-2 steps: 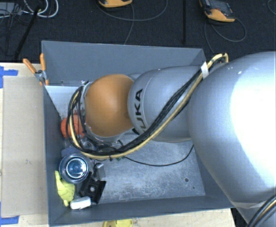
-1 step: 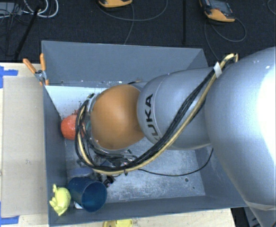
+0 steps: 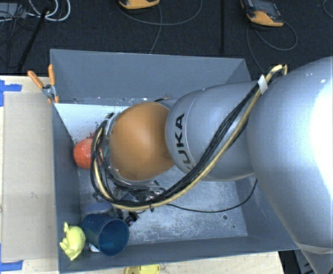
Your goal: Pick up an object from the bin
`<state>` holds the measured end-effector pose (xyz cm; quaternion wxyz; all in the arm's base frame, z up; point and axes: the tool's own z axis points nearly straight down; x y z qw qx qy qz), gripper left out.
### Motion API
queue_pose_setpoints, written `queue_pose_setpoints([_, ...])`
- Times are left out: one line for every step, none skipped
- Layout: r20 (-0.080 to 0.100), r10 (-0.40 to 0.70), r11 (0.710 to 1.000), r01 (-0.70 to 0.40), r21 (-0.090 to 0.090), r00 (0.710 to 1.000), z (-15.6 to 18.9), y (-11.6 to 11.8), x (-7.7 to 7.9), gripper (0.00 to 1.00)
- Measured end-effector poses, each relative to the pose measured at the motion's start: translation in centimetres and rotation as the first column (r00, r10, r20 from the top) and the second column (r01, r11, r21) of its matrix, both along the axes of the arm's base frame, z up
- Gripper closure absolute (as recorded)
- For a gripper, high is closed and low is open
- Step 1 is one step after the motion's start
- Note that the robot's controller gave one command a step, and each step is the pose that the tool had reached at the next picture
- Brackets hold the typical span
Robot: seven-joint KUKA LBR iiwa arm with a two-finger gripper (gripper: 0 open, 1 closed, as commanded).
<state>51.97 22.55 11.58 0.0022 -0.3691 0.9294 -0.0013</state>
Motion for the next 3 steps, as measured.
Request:
queue_pose_setpoints([-0.010, 0.014, 1.000, -0.014, -0.001, 1.000, 5.1, 0.0, -0.2, 1.00])
queue_pose_setpoints([0.009, -0.001, 1.000, 0.001, 0.007, 1.000, 5.9, 0.2, 0.4, 1.00])
queue_pose_setpoints([-0.004, 0.004, 1.000, -0.004, 0.001, 1.000, 16.4, -2.2, -0.1, 1.00])
